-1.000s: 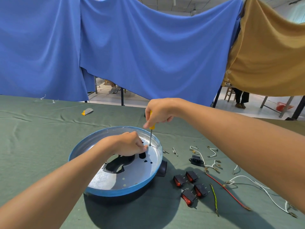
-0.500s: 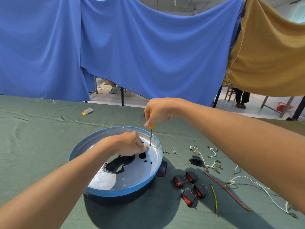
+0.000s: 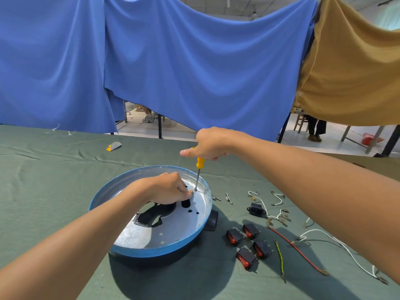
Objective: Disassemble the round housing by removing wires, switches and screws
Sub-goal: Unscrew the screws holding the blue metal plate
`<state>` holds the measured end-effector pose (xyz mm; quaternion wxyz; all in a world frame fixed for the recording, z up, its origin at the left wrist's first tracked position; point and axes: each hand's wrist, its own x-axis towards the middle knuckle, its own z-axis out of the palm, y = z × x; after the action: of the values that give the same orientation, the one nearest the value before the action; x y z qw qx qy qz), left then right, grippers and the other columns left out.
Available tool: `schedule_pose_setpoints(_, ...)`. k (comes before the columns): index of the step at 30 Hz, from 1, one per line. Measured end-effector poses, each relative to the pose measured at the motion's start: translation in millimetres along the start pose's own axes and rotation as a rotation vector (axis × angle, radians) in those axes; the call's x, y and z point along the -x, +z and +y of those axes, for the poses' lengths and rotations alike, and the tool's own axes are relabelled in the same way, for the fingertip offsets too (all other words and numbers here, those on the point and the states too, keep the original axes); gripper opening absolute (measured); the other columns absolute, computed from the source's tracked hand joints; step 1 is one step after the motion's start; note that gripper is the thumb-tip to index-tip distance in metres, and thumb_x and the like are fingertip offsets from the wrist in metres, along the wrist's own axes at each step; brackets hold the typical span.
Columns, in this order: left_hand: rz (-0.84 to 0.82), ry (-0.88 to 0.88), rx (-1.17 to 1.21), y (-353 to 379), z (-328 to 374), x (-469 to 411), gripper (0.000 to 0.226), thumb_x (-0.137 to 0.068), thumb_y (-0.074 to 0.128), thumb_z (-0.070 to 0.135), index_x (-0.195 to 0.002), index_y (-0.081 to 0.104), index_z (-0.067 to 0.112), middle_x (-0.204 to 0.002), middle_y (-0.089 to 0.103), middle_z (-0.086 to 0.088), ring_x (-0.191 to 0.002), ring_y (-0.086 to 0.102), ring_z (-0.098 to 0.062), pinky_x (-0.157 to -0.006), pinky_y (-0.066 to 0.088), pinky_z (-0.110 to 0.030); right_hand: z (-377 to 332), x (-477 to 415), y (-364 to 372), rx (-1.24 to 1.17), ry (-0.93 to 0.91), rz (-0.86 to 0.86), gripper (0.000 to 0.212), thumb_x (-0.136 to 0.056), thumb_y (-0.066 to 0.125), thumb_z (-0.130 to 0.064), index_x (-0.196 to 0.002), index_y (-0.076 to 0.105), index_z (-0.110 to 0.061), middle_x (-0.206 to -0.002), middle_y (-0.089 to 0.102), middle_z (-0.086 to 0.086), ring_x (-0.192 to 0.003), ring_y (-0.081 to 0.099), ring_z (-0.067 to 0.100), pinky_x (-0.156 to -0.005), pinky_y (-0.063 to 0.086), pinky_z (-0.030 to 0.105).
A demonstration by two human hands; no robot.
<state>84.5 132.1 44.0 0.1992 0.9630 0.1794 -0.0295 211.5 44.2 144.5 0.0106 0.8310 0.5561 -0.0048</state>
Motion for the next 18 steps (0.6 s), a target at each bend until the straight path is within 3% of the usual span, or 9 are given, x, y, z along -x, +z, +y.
schedule_pose_setpoints(3,0.004,-0.012,0.004,1.5,-0.3,-0.2,0.054,-0.101,0.046,0.043,-0.080,0.065,-0.003,-0.086,0.049,-0.025,-0.075,0.039,-0.025,-0.072,0.036,-0.034,-0.5,-0.7,2.5,0.017,-0.016,0.018,0.044,-0.091,0.057,-0.045,-0.062,0.053,-0.012,-0.057,0.052,0.001,-0.053,0.050,0.020,-0.045,0.036,0.024)
schedule_pose_setpoints(6,0.007,-0.011,0.004,1.9,-0.3,-0.5,0.055,-0.101,0.046,0.042,-0.081,0.063,-0.006,-0.085,0.046,-0.023,-0.075,0.038,-0.025,-0.072,0.035,-0.034,-0.8,1.6,1.9,-0.044,-0.052,-0.021,0.021,-0.086,0.065,-0.029,-0.079,0.060,-0.010,-0.067,0.050,0.002,-0.061,0.047,0.021,-0.046,0.037,0.023)
schedule_pose_setpoints(8,0.011,-0.002,0.006,1.7,-0.7,-0.4,0.054,-0.101,0.046,0.042,-0.077,0.064,-0.004,-0.088,0.050,-0.026,-0.074,0.038,-0.024,-0.073,0.036,-0.035,-1.0,3.7,-1.7,-0.069,-0.048,-0.072,0.022,-0.087,0.064,-0.031,-0.093,0.065,-0.010,-0.073,0.053,0.001,-0.063,0.050,0.019,-0.049,0.043,0.023)
schedule_pose_setpoints(12,0.013,0.012,0.010,2.0,-1.5,-1.0,0.054,-0.101,0.047,0.041,-0.074,0.062,-0.004,-0.080,0.045,-0.021,-0.072,0.037,-0.025,-0.070,0.034,-0.035,0.3,4.4,-3.1,0.089,0.005,-0.051,0.052,-0.095,0.046,-0.051,-0.064,0.058,-0.011,-0.059,0.054,0.000,-0.051,0.049,0.019,-0.047,0.037,0.025)
schedule_pose_setpoints(15,0.007,0.018,0.003,1.9,-1.3,-1.6,0.054,-0.101,0.046,0.041,-0.078,0.065,-0.003,-0.084,0.050,-0.025,-0.072,0.038,-0.025,-0.070,0.034,-0.036,2.6,2.6,0.6,0.047,-0.008,-0.028,0.035,-0.092,0.055,-0.034,-0.064,0.057,-0.012,-0.062,0.053,0.003,-0.056,0.050,0.022,-0.047,0.038,0.024)
schedule_pose_setpoints(18,0.008,0.022,-0.001,1.9,-1.4,-1.4,0.053,-0.101,0.045,0.042,-0.082,0.067,-0.003,-0.091,0.054,-0.027,-0.073,0.039,-0.025,-0.072,0.037,-0.037,4.2,3.7,0.7,-0.074,-0.040,-0.055,0.015,-0.086,0.064,-0.027,-0.082,0.063,-0.012,-0.072,0.055,0.002,-0.062,0.050,0.018,-0.049,0.043,0.023)
